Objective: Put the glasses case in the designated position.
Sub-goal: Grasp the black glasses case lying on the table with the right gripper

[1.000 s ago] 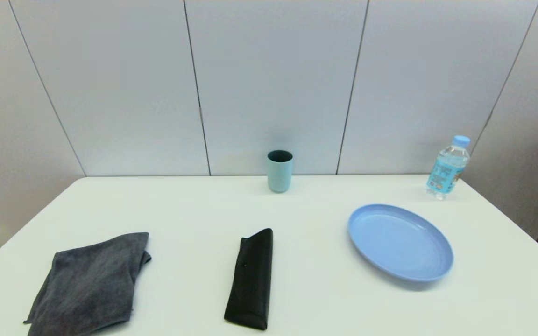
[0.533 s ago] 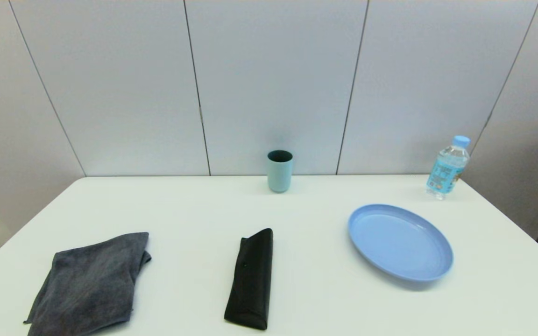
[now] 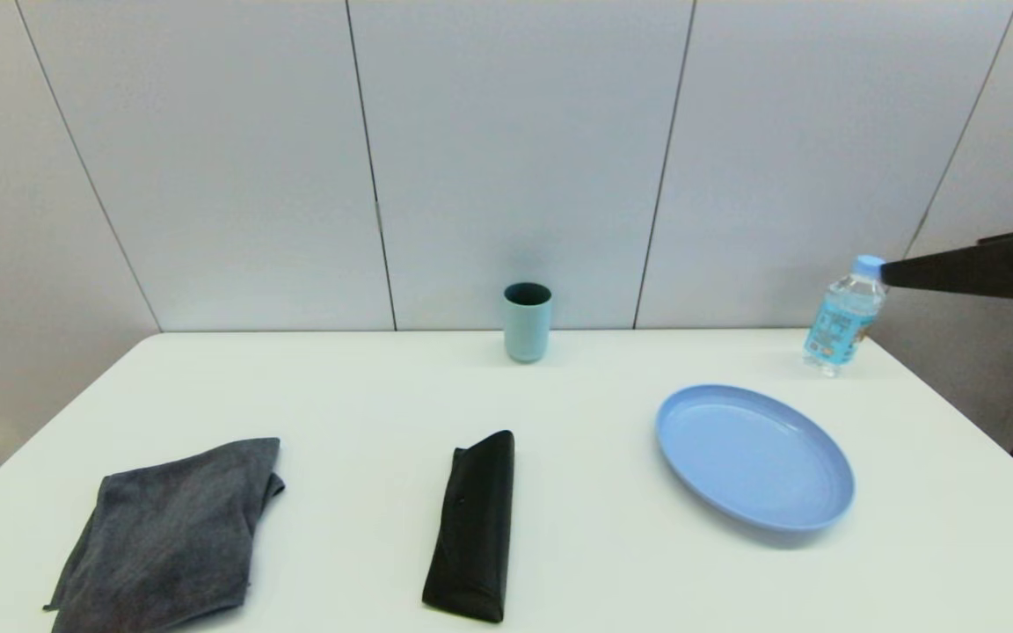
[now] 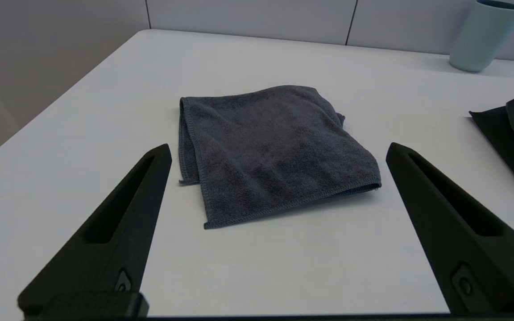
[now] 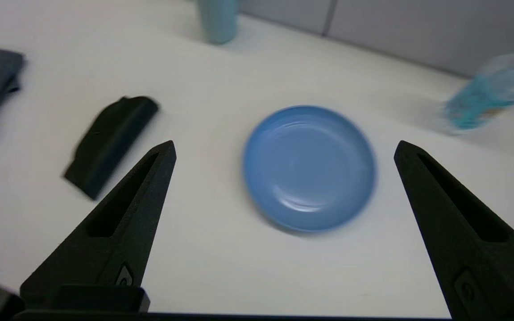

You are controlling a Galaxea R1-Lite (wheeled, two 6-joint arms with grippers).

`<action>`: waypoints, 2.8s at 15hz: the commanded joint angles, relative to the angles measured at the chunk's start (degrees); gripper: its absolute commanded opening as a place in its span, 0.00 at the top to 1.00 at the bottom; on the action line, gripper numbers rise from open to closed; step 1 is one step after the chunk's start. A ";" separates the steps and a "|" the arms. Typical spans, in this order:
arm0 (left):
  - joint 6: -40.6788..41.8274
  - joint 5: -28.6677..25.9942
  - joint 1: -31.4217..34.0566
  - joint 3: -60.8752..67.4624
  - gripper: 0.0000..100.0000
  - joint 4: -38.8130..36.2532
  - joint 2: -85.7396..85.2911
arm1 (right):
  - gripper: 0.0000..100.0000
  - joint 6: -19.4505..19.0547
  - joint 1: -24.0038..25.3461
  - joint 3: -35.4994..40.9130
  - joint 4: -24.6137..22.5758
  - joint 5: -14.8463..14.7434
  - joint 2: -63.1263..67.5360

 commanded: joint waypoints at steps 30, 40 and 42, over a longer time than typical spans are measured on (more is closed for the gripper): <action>-0.05 0.05 0.08 0.00 0.00 0.07 0.07 | 0.00 46.36 38.17 -28.50 18.31 -17.03 50.45; -0.05 0.05 0.08 0.00 0.00 -0.11 0.07 | 0.00 45.40 36.76 -28.58 6.00 -21.25 58.18; -0.05 0.05 0.08 0.00 0.00 0.07 0.07 | 0.00 44.17 35.71 -28.58 4.24 -22.13 59.85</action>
